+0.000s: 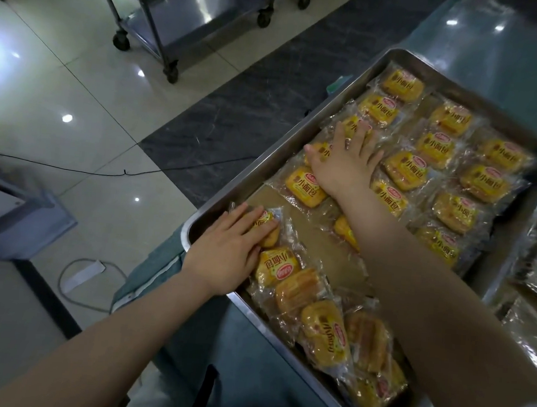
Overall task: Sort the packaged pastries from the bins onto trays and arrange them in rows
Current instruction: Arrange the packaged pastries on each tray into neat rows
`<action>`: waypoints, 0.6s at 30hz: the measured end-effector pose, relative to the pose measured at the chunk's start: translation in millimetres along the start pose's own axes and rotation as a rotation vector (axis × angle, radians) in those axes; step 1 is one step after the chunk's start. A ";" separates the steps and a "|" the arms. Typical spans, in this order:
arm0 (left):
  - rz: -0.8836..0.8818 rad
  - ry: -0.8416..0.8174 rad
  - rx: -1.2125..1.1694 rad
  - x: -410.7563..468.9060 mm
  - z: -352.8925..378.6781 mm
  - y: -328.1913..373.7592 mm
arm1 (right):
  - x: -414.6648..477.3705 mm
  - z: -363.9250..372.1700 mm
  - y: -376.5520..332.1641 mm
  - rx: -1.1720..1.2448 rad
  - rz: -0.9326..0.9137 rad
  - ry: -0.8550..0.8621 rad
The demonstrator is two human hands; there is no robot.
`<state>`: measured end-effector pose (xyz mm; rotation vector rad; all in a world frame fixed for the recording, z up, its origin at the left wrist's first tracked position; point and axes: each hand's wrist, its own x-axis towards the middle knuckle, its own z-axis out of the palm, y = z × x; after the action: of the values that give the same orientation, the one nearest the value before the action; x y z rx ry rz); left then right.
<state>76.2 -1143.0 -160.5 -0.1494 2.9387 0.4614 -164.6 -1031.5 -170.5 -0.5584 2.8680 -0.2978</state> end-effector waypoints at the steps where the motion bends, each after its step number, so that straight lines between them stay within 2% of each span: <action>1: 0.001 -0.002 -0.005 0.0 0.0 0.0 | -5.4 1.7 -3.9 -0.001 -0.012 0.018; 5: 0.008 0.005 0.003 0.5 1.6 -0.4 | -37.2 21.4 -17.8 -0.044 -0.096 0.057; 12: 0.012 0.014 0.002 0.3 2.0 -1.6 | -35.4 18.9 -18.0 -0.020 -0.040 -0.023; 16: -0.006 0.064 -0.039 0.4 3.3 -1.2 | -65.9 5.7 -18.0 0.142 -0.199 0.082; 18: -0.016 0.094 -0.079 0.8 3.9 -2.1 | -94.7 3.5 -13.2 0.285 -0.219 0.067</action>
<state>76.2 -1143.9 -165.0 -0.2104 3.0097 0.5835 -73.2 -1007.3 -155.6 -0.8171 2.7560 -0.7592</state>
